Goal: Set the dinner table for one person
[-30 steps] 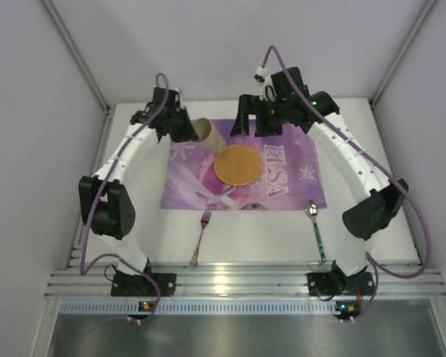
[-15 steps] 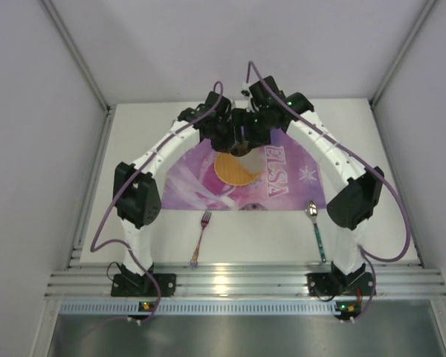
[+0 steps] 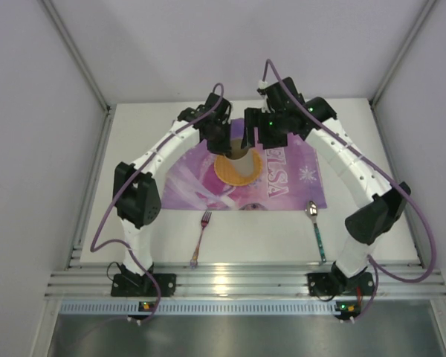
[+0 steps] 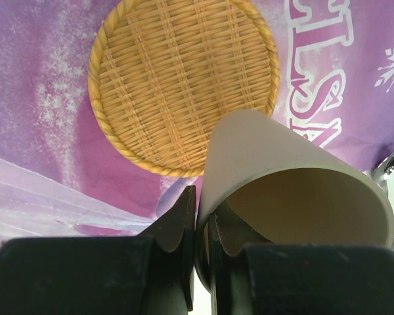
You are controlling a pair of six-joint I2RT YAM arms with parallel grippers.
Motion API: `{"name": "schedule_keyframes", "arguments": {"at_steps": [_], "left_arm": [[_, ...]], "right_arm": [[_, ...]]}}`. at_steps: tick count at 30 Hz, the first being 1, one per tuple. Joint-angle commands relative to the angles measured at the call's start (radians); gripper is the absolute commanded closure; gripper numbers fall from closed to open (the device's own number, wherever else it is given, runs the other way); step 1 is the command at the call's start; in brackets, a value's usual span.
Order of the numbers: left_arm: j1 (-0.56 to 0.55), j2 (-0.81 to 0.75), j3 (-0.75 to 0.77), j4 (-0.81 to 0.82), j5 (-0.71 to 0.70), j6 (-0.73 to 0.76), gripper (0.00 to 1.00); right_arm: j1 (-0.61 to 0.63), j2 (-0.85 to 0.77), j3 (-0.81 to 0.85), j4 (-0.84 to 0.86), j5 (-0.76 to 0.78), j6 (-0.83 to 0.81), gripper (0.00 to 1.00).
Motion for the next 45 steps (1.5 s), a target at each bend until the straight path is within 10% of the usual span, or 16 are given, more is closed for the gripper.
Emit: {"name": "schedule_keyframes", "arguments": {"at_steps": [1,12,18,21,23,24,35,45], "left_arm": [[-0.012,-0.070,0.048,-0.026,0.006,0.003,1.00],[-0.090,-0.099,0.086,-0.070,0.001,-0.020,1.00],[-0.107,-0.122,0.080,-0.079,-0.022,-0.015,1.00],[-0.109,-0.132,0.081,-0.082,-0.036,-0.018,0.96],[-0.109,-0.138,0.091,-0.082,-0.075,-0.027,0.46],[-0.109,-0.150,0.094,-0.079,-0.089,-0.027,0.03],[-0.035,-0.311,0.114,-0.059,-0.172,-0.050,0.01],[-0.035,-0.602,-0.516,0.034,-0.071,-0.070,0.04]], "right_arm": [[-0.004,-0.001,-0.049,0.056,0.062,0.006,0.26],[-0.001,0.035,-0.125,0.137,0.128,0.020,0.35],[-0.001,0.045,-0.129,0.131,0.187,0.022,0.97],[-0.002,0.036,-0.139,0.125,0.207,0.026,1.00],[-0.004,0.029,-0.139,0.119,0.223,0.019,1.00],[-0.004,0.027,-0.137,0.114,0.245,0.016,1.00],[-0.191,0.050,-0.129,0.105,0.341,0.026,1.00],[-0.319,0.363,0.153,0.100,0.375,0.048,1.00]]}}
